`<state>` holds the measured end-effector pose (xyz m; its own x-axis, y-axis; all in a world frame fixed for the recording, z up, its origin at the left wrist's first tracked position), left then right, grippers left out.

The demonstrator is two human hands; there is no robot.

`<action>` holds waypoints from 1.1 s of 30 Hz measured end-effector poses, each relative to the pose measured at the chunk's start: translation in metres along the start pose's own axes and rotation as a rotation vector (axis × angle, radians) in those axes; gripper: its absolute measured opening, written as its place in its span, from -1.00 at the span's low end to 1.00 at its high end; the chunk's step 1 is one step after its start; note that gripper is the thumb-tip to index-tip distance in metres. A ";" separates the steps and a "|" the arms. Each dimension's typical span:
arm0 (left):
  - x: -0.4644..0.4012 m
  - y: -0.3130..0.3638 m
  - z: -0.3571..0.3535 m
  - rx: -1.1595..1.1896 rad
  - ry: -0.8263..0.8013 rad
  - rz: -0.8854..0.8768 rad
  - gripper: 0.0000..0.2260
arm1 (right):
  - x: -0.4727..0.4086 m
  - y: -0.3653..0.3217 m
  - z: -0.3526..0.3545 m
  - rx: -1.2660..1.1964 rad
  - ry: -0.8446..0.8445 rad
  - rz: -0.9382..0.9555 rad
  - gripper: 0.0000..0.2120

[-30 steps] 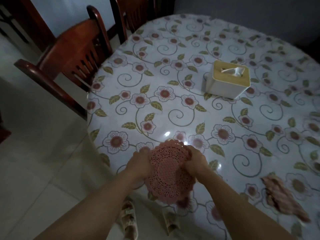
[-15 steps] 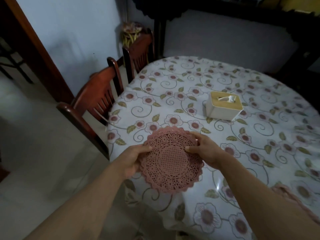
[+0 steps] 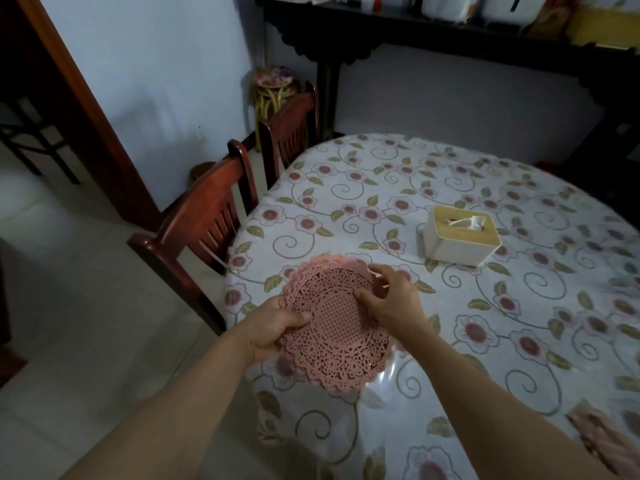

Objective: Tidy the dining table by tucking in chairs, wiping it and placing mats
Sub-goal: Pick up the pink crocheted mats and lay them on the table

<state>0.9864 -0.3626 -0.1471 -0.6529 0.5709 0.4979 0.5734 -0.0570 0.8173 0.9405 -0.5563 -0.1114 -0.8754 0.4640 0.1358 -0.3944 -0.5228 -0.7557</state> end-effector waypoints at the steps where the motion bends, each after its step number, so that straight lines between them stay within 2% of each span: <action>1: -0.005 0.002 0.003 0.020 0.048 -0.008 -0.75 | -0.007 0.001 -0.004 0.065 -0.015 -0.017 -0.45; 4: -0.017 0.014 0.011 0.043 0.174 -0.031 -0.75 | -0.029 -0.002 -0.015 0.244 -0.038 -0.003 -0.41; 7: -0.029 0.023 0.018 0.052 0.250 -0.033 -0.80 | -0.050 -0.011 -0.025 0.348 -0.027 0.104 -0.46; 9: -0.037 0.027 0.022 0.061 0.304 -0.023 -0.80 | -0.060 -0.018 -0.029 0.342 -0.003 0.173 -0.53; 12: -0.049 0.029 0.032 0.071 0.384 -0.014 -0.74 | -0.077 -0.022 -0.032 0.214 0.028 0.203 -0.76; 16: -0.056 0.027 0.048 0.048 0.419 0.024 -0.70 | -0.106 -0.009 -0.048 0.111 -0.115 0.079 -0.86; 20: -0.063 0.028 0.070 0.046 0.434 0.048 -0.75 | -0.132 0.007 -0.062 -0.034 -0.133 -0.087 -0.91; 22: -0.068 0.034 0.083 0.025 0.452 0.040 -0.76 | -0.146 0.011 -0.073 -0.092 -0.114 -0.176 -0.89; 26: -0.078 0.054 0.123 -0.061 0.589 0.010 -0.82 | -0.172 0.012 -0.088 -0.238 -0.058 -0.313 -0.68; 30: -0.089 0.062 0.162 -0.188 0.668 0.011 -0.84 | -0.193 0.017 -0.099 -0.281 0.073 -0.424 -0.59; 33: -0.096 0.061 0.178 -0.219 0.672 0.023 -0.77 | -0.194 0.020 -0.110 -0.244 0.114 -0.494 -0.59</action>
<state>1.1724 -0.2747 -0.1970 -0.8465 -0.0579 0.5292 0.5240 -0.2665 0.8090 1.1336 -0.5780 -0.2236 -0.5623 0.6929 0.4515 -0.6616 -0.0494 -0.7482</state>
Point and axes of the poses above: each hand's wrist, its own x-axis away from the middle knuckle, its own z-axis out of the back of the hand, y = z × x, the point moved 5 cm from there along -x, towards the middle knuckle, and after that the axes turned 3 degrees about -z, right-handed, at the moved point
